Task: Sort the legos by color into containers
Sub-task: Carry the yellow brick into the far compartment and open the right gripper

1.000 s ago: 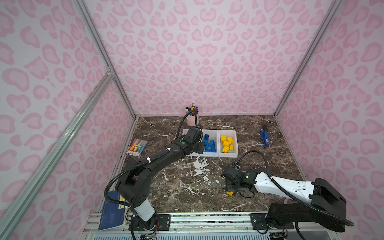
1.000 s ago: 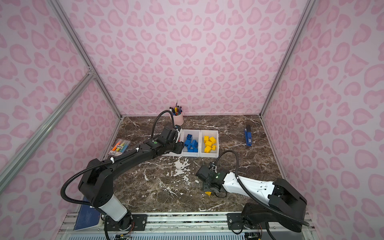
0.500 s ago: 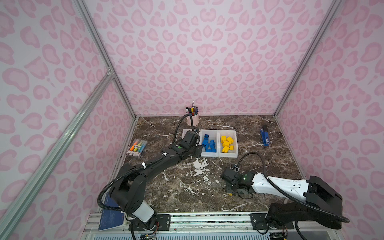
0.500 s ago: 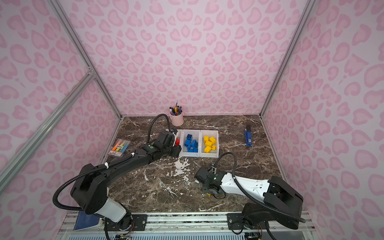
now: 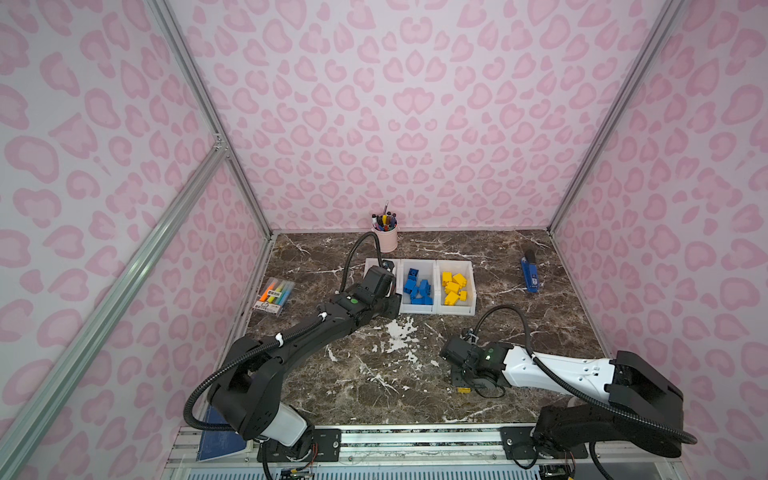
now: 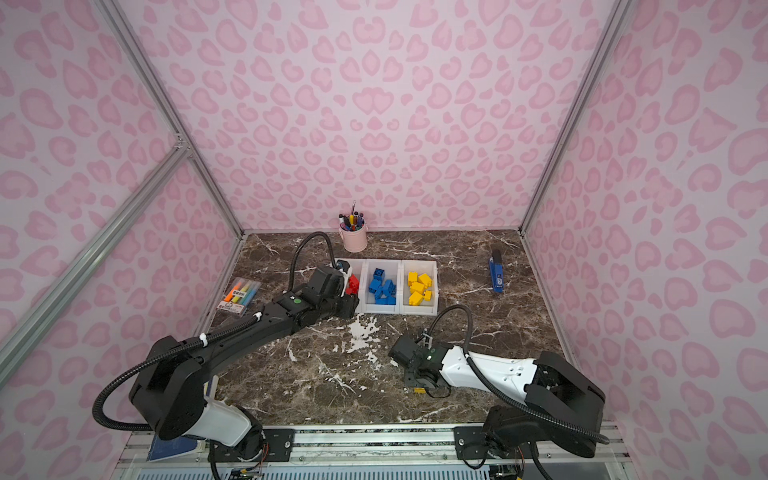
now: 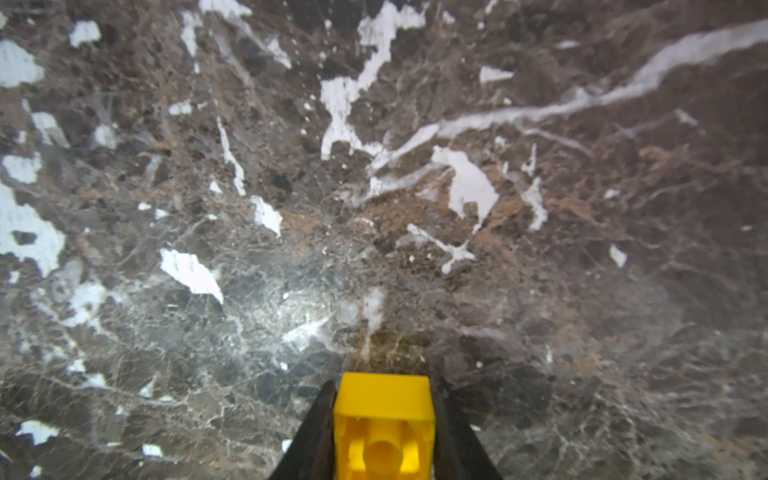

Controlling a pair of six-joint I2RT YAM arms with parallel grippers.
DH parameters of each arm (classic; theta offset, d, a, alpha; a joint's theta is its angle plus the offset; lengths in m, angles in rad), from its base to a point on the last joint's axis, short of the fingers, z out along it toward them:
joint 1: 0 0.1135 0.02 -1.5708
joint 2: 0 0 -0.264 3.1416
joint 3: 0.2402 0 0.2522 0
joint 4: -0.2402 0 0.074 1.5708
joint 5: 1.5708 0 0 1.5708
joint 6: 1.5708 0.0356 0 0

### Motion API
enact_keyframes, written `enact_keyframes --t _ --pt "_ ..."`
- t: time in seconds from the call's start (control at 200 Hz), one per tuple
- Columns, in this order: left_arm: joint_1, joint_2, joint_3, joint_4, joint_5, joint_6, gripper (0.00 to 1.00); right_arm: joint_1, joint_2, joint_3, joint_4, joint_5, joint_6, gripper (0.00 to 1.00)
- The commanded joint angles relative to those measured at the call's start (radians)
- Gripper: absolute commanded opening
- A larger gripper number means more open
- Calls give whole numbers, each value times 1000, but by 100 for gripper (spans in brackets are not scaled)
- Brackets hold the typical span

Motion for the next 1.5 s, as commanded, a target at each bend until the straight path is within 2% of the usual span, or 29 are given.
enact_keyframes --t 0.0,0.145,0.34,0.585,0.74,0.865,0.975,1.07,1.14,1.24,1.495 --pt "0 -14 -9 12 -15 -6 63 1 -4 2 -13 16 -5 32" --pt "0 -45 -25 13 -15 -17 63 -25 -8 74 -82 64 -40 31" --pt "0 -114 -61 -2 -19 -41 62 -208 41 267 -94 62 -272 31" --pt "-1 -238 -163 5 -23 -110 63 -437 282 647 -118 15 -551 32" --pt "-1 -297 -214 -15 -38 -136 63 -508 457 881 -157 15 -633 32" --pt "-1 -341 -245 -29 -50 -147 63 -535 560 994 -180 24 -669 32" --pt "-1 -367 -265 -37 -60 -155 63 -549 607 1033 -197 24 -676 36" --pt "-1 -378 -272 -39 -64 -155 63 -551 605 1021 -193 26 -670 58" --pt "-1 -377 -275 -38 -64 -157 63 -551 589 1001 -183 26 -664 66" --pt "-1 -371 -273 -35 -61 -160 63 -551 571 982 -177 29 -664 69" --pt "-1 -376 -273 -35 -71 -160 63 -555 529 961 -173 28 -662 70"
